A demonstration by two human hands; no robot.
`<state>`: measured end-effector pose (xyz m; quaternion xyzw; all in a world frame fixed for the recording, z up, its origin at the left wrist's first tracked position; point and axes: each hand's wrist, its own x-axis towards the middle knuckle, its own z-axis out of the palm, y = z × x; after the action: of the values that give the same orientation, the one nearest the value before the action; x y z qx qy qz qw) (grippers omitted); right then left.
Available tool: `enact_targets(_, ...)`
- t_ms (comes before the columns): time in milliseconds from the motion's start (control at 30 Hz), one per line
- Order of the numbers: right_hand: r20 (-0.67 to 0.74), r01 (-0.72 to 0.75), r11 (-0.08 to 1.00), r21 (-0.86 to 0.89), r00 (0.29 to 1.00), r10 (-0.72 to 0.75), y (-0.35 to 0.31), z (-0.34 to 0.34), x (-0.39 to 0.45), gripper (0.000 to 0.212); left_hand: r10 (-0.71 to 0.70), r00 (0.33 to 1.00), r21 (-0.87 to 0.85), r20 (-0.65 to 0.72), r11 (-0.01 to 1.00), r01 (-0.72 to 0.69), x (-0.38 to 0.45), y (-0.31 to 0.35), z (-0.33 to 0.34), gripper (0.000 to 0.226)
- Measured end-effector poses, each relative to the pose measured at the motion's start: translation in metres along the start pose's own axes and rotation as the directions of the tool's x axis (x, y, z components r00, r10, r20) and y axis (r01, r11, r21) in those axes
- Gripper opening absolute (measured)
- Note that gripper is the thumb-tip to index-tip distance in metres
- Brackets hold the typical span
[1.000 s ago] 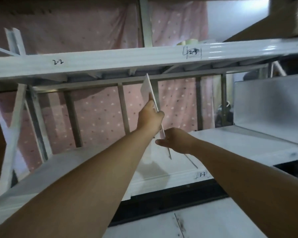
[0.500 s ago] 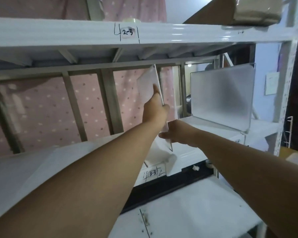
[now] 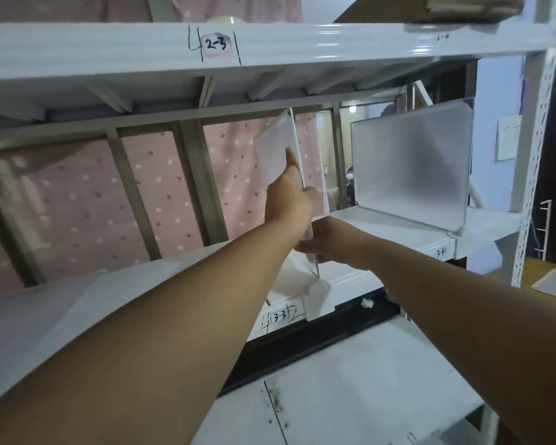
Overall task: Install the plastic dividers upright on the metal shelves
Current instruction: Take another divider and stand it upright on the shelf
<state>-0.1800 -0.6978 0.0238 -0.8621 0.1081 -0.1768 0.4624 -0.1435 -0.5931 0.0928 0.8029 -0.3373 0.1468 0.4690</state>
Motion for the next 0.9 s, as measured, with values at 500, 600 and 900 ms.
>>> enact_targets(500, -0.089, 0.010, 0.982, -0.186, 0.996, -0.027, -0.005, 0.014, -0.012, 0.034, 0.051, 0.997, 0.020, -0.050, 0.999, -0.050, 0.003, -0.013, 0.004, 0.085)
enact_targets(600, -0.117, 0.013, 0.978, -0.210, 0.992, -0.039, -0.001, 0.018, -0.013, 0.017, 0.059, 0.997, 0.039, -0.053, 0.998, -0.057, 0.005, -0.015, 0.011, 0.086)
enact_targets(900, -0.213, -0.020, 0.980, -0.196, 0.977, -0.022, 0.008, 0.029, -0.010, 0.018, 0.120, 0.992, 0.108, -0.043, 0.988, -0.115, 0.012, -0.021, 0.022, 0.087)
